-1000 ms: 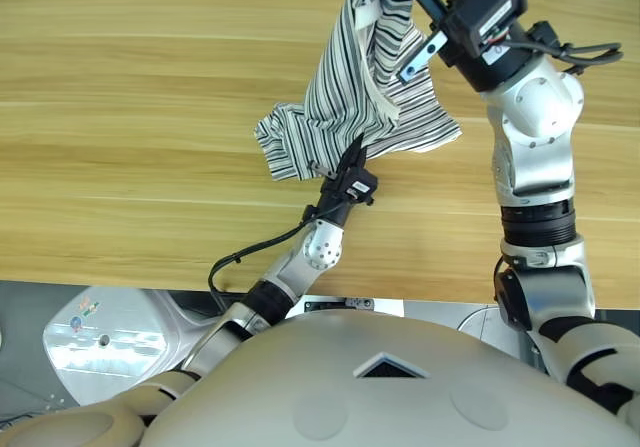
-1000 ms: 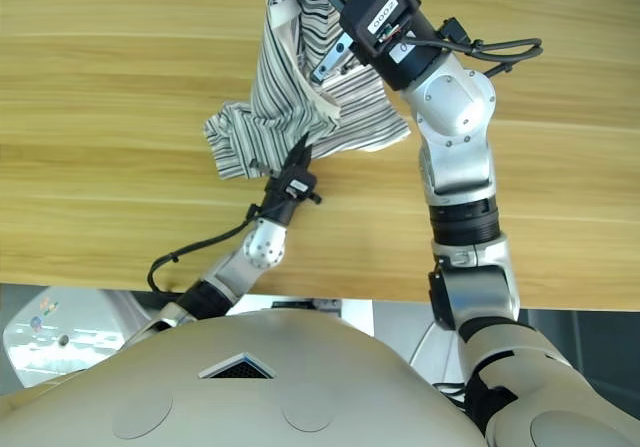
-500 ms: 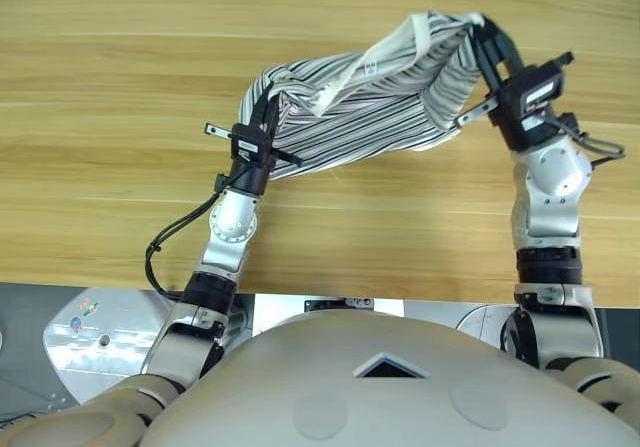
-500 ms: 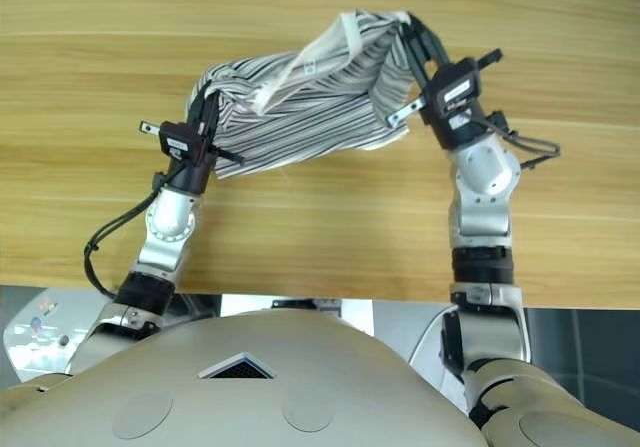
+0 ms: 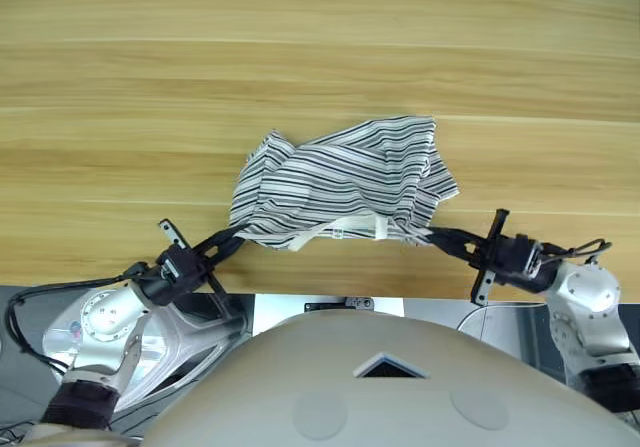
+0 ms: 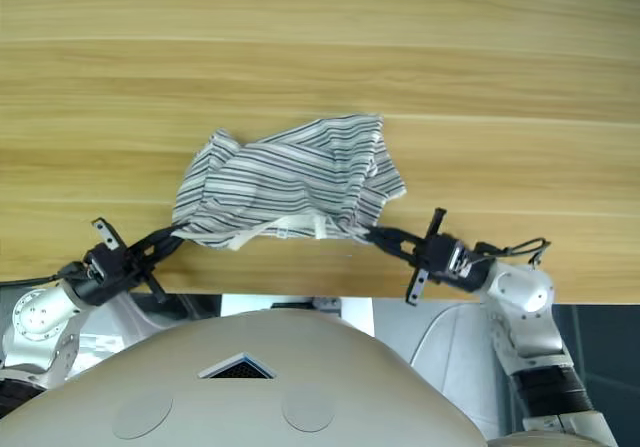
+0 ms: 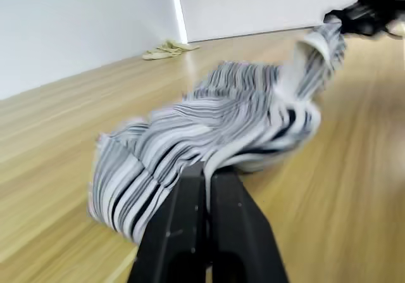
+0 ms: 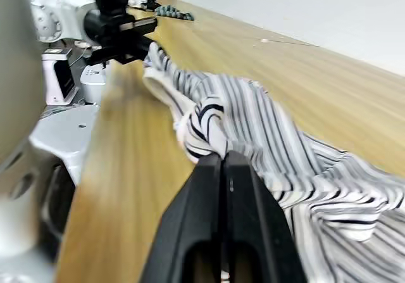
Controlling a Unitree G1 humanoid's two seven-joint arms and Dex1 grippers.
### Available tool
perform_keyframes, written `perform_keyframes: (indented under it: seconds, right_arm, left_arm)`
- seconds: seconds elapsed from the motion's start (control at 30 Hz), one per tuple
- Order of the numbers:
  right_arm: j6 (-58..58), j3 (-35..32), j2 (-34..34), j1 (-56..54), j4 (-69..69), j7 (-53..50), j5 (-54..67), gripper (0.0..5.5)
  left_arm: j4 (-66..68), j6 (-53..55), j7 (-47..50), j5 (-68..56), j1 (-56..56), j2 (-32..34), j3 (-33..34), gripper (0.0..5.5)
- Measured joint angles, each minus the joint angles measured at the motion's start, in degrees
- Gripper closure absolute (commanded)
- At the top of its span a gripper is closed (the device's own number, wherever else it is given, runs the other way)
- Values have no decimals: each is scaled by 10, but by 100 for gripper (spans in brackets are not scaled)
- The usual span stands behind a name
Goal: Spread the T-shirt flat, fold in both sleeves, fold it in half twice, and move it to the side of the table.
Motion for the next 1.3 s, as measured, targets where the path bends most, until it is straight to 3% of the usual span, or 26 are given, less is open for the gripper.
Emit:
perform_keyframes:
  seconds: [0.17, 0.3, 0.4, 0.47, 0.5, 0.57, 0.67, 0.8, 0.9, 0.97, 1.07, 1.27, 1.3]
  right_arm:
    - [36, 10, 69, -299, 206, -120, -100, 550]
    - [75, 41, 106, -622, 403, -380, -219, 550]
    - [76, 46, 112, -762, 471, -543, -287, 550]
    - [52, 38, 113, -832, 515, -644, -317, 550]
    - [16, 3, 117, -878, 544, -664, -303, 550]
    - [-39, -70, 131, -920, 532, -577, -197, 550]
    - [-65, -62, 132, -747, 409, -452, -122, 550]
    - [-85, 9, 113, -406, 328, -346, -102, 550]
    - [-97, 61, 60, -148, 259, -246, -101, 550]
    - [-109, 75, 16, -53, 200, -186, -102, 550]
    - [-107, 57, -32, 8, 121, -137, -103, 550]
    - [-82, 33, -19, 1, 114, -140, -132, 550]
    - [-82, 30, -13, 1, 118, -139, -137, 550]
  left_arm:
    - [186, 77, 94, 105, -312, -32, 1, 549]
    - [355, 134, 260, 140, -658, -114, -3, 549]
    - [423, 137, 324, 134, -829, -155, 7, 549]
    - [464, 132, 332, 107, -917, -180, 41, 549]
    - [475, 122, 309, 51, -965, -198, 85, 549]
    - [453, 82, 221, -33, -1002, -218, 150, 549]
    - [398, 34, 138, -42, -855, -221, 144, 549]
    - [371, -1, 100, 12, -542, -209, 88, 549]
    - [307, -35, 67, 85, -268, -172, 32, 549]
    - [227, -79, 54, 109, -166, -129, 14, 549]
    - [134, -97, 53, 157, -58, -82, 9, 549]
    - [101, -70, 90, 181, -36, -80, 21, 549]
    - [97, -70, 101, 185, -29, -83, 23, 522]
